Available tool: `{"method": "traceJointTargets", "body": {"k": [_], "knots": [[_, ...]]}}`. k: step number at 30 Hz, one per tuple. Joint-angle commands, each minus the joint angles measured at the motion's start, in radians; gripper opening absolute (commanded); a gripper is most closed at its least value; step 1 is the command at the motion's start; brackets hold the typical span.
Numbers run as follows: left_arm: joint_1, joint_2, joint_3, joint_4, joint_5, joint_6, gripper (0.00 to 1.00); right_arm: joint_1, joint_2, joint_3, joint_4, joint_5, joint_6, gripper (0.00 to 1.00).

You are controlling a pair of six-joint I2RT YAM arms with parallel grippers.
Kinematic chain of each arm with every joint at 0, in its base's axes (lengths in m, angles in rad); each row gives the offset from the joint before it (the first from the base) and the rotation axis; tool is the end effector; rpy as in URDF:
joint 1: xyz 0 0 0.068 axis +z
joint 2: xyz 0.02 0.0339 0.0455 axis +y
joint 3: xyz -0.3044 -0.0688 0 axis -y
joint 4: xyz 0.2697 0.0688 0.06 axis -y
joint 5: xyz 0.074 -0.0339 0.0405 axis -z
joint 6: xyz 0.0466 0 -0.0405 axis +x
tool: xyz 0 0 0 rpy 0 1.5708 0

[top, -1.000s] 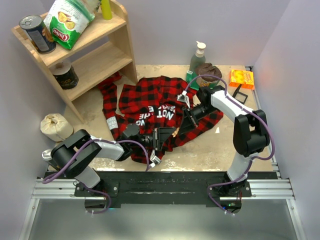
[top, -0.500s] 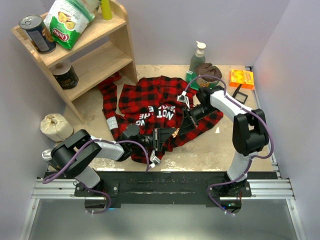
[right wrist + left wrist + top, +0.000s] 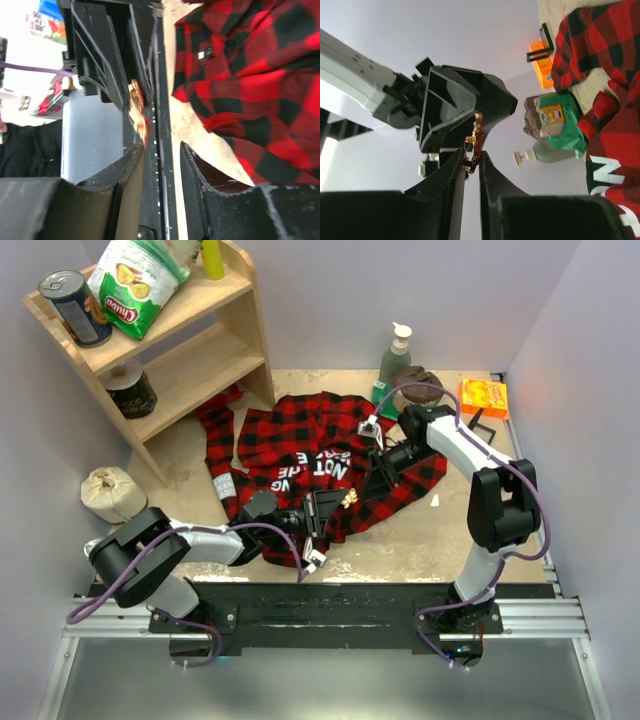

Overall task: Remove the brooch from the garment
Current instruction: Adjust the brooch.

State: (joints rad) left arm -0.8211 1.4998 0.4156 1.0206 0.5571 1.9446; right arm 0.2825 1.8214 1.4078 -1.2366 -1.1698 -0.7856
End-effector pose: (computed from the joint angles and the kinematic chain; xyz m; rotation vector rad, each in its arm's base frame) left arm 0.1802 -0.2297 0.1996 1.6358 -0.1216 0.4084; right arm 0.3330 0.1413 0.2630 -1.1942 2.1462 1.5989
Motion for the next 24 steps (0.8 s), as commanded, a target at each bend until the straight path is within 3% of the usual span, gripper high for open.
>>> {"method": "traceJointTargets", "body": {"k": [1,5,6,9,14,18,24], "knots": [[-0.029,-0.075,0.002,-0.010,-0.095,-0.108,0.00,-0.060,-0.051,0.056,0.031,0.056,-0.010,0.39],[-0.076,-0.142,0.041,-0.178,-0.261,-0.211,0.00,-0.078,-0.086,0.042,0.071,0.105,0.014,0.40],[-0.082,-0.162,0.102,-0.377,-0.278,-0.266,0.00,-0.082,-0.097,0.036,0.089,0.131,0.049,0.40],[-0.105,-0.193,0.221,-0.667,-0.335,-0.404,0.00,-0.082,-0.128,0.019,0.152,0.159,0.100,0.40],[-0.139,-0.202,0.311,-0.810,-0.427,-0.568,0.00,-0.082,-0.151,0.010,0.207,0.186,0.158,0.40],[-0.154,-0.197,0.431,-1.072,-0.445,-0.757,0.00,-0.083,-0.177,0.003,0.221,0.197,0.163,0.40],[-0.159,-0.165,0.609,-1.313,-0.485,-0.975,0.00,-0.083,-0.186,0.005,0.204,0.229,0.117,0.40]]}}
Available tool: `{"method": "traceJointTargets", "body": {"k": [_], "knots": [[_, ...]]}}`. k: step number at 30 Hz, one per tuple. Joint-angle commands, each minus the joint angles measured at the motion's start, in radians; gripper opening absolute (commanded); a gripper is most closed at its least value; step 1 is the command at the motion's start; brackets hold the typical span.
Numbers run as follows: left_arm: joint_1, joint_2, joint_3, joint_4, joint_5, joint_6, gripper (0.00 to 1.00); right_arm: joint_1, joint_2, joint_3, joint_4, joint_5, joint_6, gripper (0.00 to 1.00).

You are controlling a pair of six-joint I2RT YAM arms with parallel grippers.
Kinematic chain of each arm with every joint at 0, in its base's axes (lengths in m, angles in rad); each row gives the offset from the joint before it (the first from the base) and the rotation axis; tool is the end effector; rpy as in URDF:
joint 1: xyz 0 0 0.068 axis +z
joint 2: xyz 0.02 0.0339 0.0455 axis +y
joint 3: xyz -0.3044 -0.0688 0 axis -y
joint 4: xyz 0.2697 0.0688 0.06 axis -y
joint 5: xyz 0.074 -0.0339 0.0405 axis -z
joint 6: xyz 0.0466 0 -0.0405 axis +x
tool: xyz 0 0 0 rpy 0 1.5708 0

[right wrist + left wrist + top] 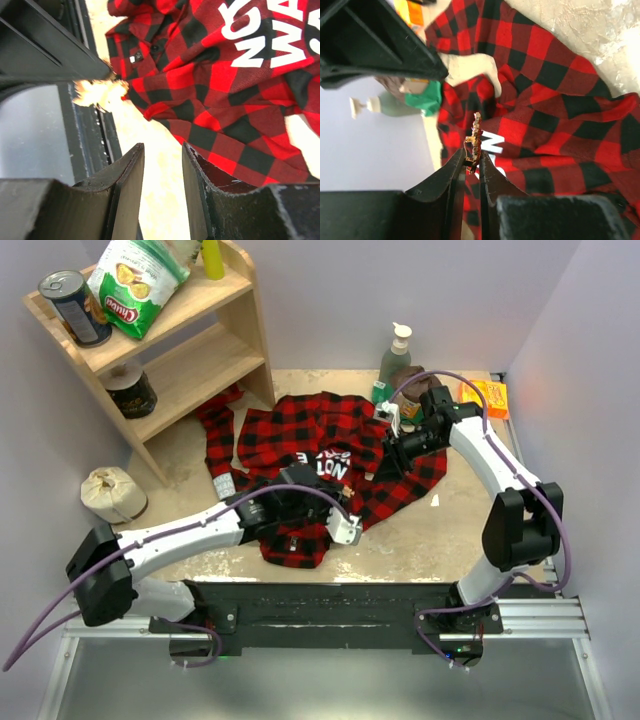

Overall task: Remove the brooch from the garment
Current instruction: Adjust the brooch.

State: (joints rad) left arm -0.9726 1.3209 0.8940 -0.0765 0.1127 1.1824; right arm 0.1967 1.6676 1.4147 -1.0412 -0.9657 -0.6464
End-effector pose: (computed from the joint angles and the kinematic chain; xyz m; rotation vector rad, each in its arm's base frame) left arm 0.1761 -0.2677 0.2934 1.8555 0.9193 0.0119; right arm 0.3387 0.1066 0.3104 -1.1533 2.1395 1.1636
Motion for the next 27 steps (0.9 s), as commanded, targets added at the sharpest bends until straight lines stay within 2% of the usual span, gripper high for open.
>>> {"method": "traceJointTargets", "body": {"k": [1,5,8,11,16,19,22,24,25,27], "knots": [[-0.008,0.024,0.155,-0.250,-0.050,-0.239,0.00,0.003,-0.031,0.000,0.004,0.028,-0.027,0.40],[-0.008,0.073,0.305,-0.443,-0.054,-0.387,0.00,0.003,-0.039,-0.006,-0.002,0.027,-0.051,0.40],[-0.008,0.095,0.359,-0.515,-0.032,-0.458,0.00,0.004,-0.057,-0.014,-0.002,0.030,-0.062,0.41],[-0.006,0.109,0.373,-0.539,-0.015,-0.504,0.00,0.004,-0.101,-0.031,0.032,0.065,-0.033,0.43],[-0.005,0.063,0.312,-0.529,0.051,-0.514,0.00,0.004,-0.224,-0.129,0.213,0.143,0.057,0.46],[0.000,0.028,0.293,-0.542,0.038,-0.497,0.00,0.004,-0.316,-0.183,0.297,0.189,0.117,0.54],[0.020,0.009,0.307,-0.557,0.060,-0.498,0.00,0.004,-0.414,-0.244,0.377,0.216,0.146,0.68],[0.034,0.018,0.313,-0.566,0.079,-0.506,0.00,0.004,-0.483,-0.276,0.446,0.257,0.168,0.91],[0.035,0.023,0.315,-0.572,0.090,-0.512,0.00,0.003,-0.503,-0.299,0.466,0.266,0.183,0.99],[0.037,0.035,0.310,-0.572,0.094,-0.518,0.00,0.003,-0.531,-0.321,0.522,0.291,0.221,0.99]]}}
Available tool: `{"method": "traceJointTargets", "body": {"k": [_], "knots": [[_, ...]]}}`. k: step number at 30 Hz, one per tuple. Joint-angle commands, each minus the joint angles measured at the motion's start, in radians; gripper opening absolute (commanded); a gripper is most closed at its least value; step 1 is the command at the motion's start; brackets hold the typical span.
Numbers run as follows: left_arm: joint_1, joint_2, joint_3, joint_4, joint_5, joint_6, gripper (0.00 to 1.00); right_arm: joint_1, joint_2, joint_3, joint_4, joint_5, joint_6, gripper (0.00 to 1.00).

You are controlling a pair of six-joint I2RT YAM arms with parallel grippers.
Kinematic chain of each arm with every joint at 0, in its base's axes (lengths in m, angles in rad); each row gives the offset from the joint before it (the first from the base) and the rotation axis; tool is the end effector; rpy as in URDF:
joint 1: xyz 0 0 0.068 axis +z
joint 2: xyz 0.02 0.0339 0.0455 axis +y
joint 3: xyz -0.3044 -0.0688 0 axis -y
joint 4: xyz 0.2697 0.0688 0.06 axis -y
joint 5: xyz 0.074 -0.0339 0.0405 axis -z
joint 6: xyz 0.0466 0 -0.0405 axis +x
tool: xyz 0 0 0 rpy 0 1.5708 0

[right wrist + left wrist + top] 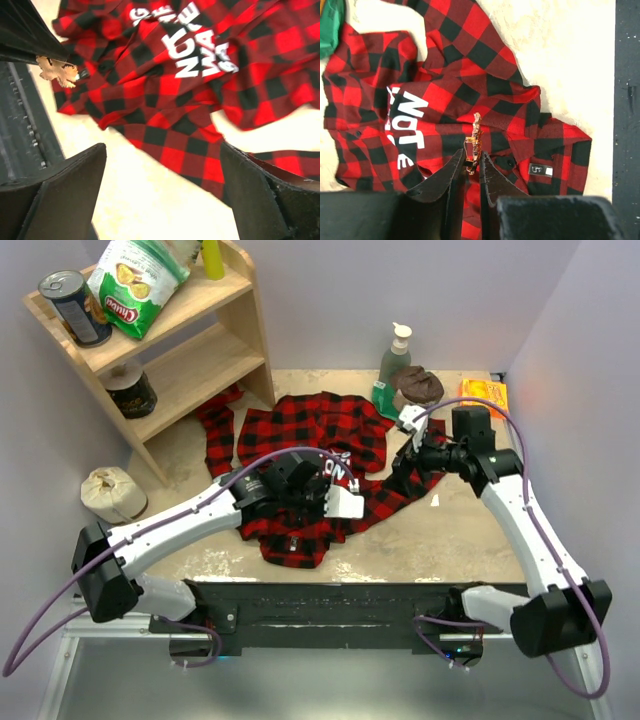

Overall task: Remove the brooch from the garment
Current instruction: Adjust the brooch.

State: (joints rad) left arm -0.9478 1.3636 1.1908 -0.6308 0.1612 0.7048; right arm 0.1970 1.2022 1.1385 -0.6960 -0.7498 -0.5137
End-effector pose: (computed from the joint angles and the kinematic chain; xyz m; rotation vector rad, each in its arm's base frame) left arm 0.1787 -0.2615 0.3377 1.8039 1.5565 -0.3074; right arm 0.2504 0.0824 0.3657 -1.0873 1.8872 0.6891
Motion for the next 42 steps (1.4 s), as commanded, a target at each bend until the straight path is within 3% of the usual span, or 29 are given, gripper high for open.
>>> {"method": "traceJointTargets", "body": {"k": [1,6,11,19,28,42], "knots": [[0.012,-0.005,0.009,-0.014,0.052,-0.045,0.00,0.004,-0.090,-0.074,0.199,0.081,0.153,0.99],[0.017,0.002,0.016,-0.018,0.038,-0.031,0.00,0.002,-0.119,-0.111,0.259,0.197,0.371,0.99],[0.033,0.054,0.088,-0.082,0.024,-0.022,0.00,0.004,-0.104,-0.054,0.197,0.196,0.231,0.99],[0.043,0.114,0.139,-0.107,0.070,-0.039,0.00,0.004,-0.208,-0.190,0.385,0.205,0.222,0.99],[0.086,0.140,0.131,-0.063,0.185,-0.039,0.00,0.007,-0.224,-0.227,0.293,0.015,-0.050,0.94],[0.115,0.246,0.260,-0.187,0.204,-0.065,0.00,0.039,-0.217,-0.295,0.392,0.038,-0.054,0.78]]}}
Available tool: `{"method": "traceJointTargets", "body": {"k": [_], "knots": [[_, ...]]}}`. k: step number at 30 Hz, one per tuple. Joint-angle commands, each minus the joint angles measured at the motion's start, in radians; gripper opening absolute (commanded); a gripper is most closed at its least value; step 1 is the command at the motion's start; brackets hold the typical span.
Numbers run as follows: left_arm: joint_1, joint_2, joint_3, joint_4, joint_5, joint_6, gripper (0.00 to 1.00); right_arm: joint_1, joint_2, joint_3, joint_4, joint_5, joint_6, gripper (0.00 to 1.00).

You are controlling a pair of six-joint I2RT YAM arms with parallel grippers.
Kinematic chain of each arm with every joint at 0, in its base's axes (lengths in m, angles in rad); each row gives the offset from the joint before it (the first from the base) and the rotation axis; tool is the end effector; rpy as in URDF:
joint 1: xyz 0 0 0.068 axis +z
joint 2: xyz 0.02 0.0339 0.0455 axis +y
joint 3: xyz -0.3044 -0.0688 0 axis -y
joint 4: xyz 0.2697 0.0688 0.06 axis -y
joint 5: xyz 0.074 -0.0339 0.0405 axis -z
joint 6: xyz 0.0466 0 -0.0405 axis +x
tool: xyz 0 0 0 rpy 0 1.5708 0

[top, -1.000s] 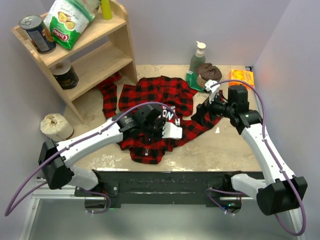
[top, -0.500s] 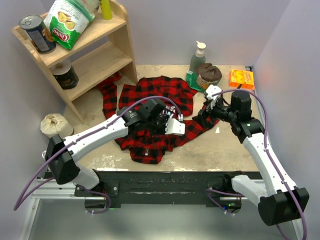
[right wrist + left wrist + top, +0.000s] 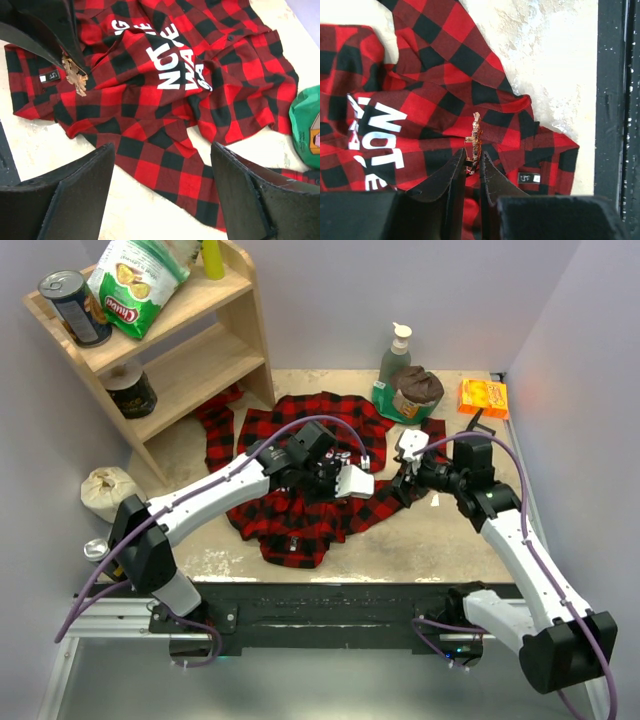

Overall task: Remove the brooch from the garment
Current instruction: Adjust the brooch.

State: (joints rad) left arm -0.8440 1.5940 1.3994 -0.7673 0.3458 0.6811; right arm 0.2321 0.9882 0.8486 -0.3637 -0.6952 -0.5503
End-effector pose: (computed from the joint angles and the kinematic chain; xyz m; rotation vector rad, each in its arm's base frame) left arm 0.2345 -0.2875 0.3279 1.8397 1.7257 -0.5028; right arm 0.2112 0.0806 0.3366 -1.1247 1.6364 0.5128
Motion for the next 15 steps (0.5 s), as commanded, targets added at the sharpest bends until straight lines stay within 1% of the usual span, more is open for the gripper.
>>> {"method": "traceJointTargets", "body": {"k": [1,5,8,10,13,15], "knots": [[0.014,0.018,0.050,-0.050,0.022,-0.044,0.00,0.006,-0.002,-0.008,0.071,-0.048,-0.011,0.75],[0.017,0.037,0.073,-0.084,0.053,-0.045,0.00,0.006,0.017,-0.011,0.097,-0.140,0.032,0.71],[0.028,0.047,0.095,-0.101,0.084,-0.049,0.00,0.009,0.035,-0.017,0.121,-0.176,0.064,0.62],[0.036,0.046,0.102,-0.104,0.091,-0.052,0.00,0.009,0.044,-0.026,0.146,-0.191,0.098,0.58],[0.051,0.031,0.104,-0.081,0.116,-0.066,0.00,0.007,0.073,-0.039,0.198,-0.254,0.150,0.52],[0.062,0.024,0.102,-0.061,0.137,-0.080,0.00,0.007,0.095,-0.043,0.249,-0.297,0.203,0.49]]}}
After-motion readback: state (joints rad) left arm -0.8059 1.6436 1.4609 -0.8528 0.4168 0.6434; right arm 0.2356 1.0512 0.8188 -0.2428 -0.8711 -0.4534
